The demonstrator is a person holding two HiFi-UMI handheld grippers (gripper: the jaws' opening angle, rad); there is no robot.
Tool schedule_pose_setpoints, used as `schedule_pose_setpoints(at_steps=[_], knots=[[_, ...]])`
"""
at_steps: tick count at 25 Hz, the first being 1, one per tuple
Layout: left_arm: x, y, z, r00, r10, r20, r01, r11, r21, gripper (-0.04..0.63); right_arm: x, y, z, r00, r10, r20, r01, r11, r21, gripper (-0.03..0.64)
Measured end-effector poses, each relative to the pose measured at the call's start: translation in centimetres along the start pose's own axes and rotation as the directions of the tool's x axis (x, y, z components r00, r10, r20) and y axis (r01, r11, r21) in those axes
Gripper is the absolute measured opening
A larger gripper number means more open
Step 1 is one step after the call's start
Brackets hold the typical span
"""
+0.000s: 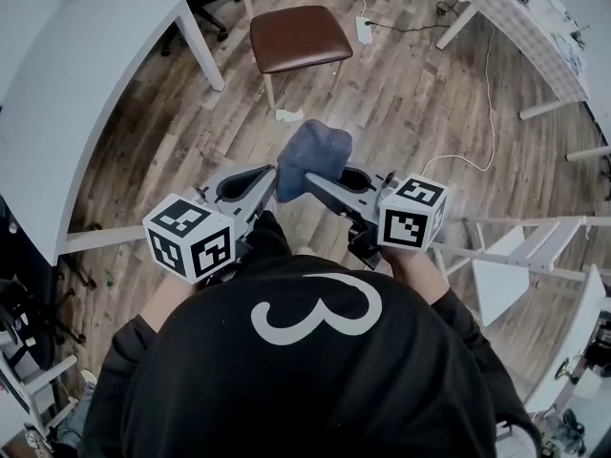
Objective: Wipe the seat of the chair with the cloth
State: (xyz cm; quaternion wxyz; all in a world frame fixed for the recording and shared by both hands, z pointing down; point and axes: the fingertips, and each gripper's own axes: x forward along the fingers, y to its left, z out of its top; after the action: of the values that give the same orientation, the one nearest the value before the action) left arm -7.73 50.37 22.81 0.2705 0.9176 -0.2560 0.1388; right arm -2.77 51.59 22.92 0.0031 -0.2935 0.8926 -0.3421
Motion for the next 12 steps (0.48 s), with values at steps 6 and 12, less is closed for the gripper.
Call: schedule_pose_setpoints(at_steps=[6,12], knots=[[1.4,7.0,3.1,1.0,-0.013,-0.012,0.012,0.999,-0.047,0.014,6.3,-3.1,3.3,1.0,0.004,-0.017,-0.004,1.0,0.004,0.084],[3.7,14.4,6.9,1.0,-0.023,-0.009,0.023,0.997,-0.078,0.014,12.2,-7.4,6.9,0.999,-0.009,-0.047,0.009,1.0,-0.004,0.086]])
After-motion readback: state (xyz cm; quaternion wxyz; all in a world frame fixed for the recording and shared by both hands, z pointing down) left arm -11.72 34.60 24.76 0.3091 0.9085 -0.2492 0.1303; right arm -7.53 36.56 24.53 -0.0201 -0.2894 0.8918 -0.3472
